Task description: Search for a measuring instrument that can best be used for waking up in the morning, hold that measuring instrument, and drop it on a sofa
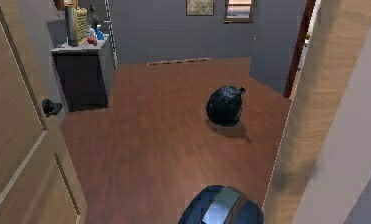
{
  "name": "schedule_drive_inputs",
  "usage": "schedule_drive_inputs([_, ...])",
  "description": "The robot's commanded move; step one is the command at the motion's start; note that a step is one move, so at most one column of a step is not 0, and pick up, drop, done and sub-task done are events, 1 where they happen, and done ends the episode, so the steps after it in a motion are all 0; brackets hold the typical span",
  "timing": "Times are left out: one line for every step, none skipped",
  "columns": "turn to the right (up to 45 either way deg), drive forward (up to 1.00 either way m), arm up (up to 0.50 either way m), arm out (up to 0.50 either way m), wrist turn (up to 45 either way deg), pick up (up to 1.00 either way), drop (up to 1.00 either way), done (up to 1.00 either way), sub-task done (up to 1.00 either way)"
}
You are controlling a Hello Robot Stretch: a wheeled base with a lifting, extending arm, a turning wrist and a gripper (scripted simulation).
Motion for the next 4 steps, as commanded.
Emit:
schedule_drive_inputs([-6.0,0.0,0.0,0.0,0.0,0.0,0.0,0.0,0.0])
schedule_drive_inputs([0.0,0.5,0.0,0.0,0.0,0.0,0.0,0.0,0.0])
schedule_drive_inputs([-9.0,0.0,0.0,0.0,0.0,0.0,0.0,0.0,0.0])
schedule_drive_inputs([0.0,0.3,0.0,0.0,0.0,0.0,0.0,0.0,0.0])
